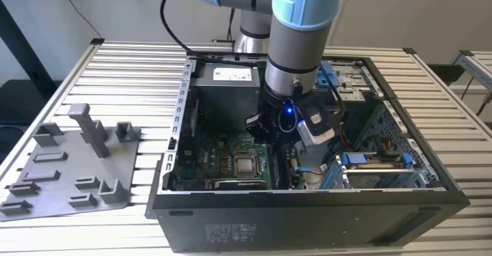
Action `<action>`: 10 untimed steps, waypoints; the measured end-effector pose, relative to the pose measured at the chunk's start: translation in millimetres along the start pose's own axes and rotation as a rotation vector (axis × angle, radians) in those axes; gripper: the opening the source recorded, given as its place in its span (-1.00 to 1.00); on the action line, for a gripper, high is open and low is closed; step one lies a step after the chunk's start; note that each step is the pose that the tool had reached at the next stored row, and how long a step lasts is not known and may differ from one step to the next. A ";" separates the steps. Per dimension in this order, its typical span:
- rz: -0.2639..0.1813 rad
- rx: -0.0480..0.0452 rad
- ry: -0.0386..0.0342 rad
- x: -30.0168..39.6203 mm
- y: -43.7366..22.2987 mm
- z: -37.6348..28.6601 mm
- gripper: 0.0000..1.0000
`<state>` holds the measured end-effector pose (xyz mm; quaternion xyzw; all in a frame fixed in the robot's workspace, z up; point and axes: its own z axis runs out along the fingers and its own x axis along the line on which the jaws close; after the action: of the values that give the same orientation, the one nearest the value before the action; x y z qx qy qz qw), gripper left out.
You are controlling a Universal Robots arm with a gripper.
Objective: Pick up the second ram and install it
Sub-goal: 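Insert the second ram into the second slot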
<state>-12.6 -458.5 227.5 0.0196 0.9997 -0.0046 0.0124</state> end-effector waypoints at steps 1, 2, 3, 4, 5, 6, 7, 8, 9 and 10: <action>0.000 -0.0002 0.0000 0.0 0.1 0.3 -0.72; 0.000 -0.0004 -0.0001 0.0 0.2 0.7 -0.72; 0.000 -0.0003 -0.0001 0.0 0.3 0.9 -0.72; 0.000 0.0000 0.0000 0.0 0.3 0.9 -0.72; 0.000 0.0000 0.0001 0.0 0.3 1.0 -0.72; 0.000 -0.0003 0.0000 0.0 0.5 1.4 -0.72; 0.000 -0.0004 -0.0001 -0.1 0.6 1.4 -0.72; 0.000 -0.0003 0.0001 -0.4 0.6 1.4 -0.72; 0.000 -0.0002 0.0002 -0.5 0.7 1.6 -0.72; 0.000 -0.0003 0.0001 -0.6 0.8 1.7 -0.72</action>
<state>-11.9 -457.7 225.8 0.0197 0.9997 -0.0044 0.0124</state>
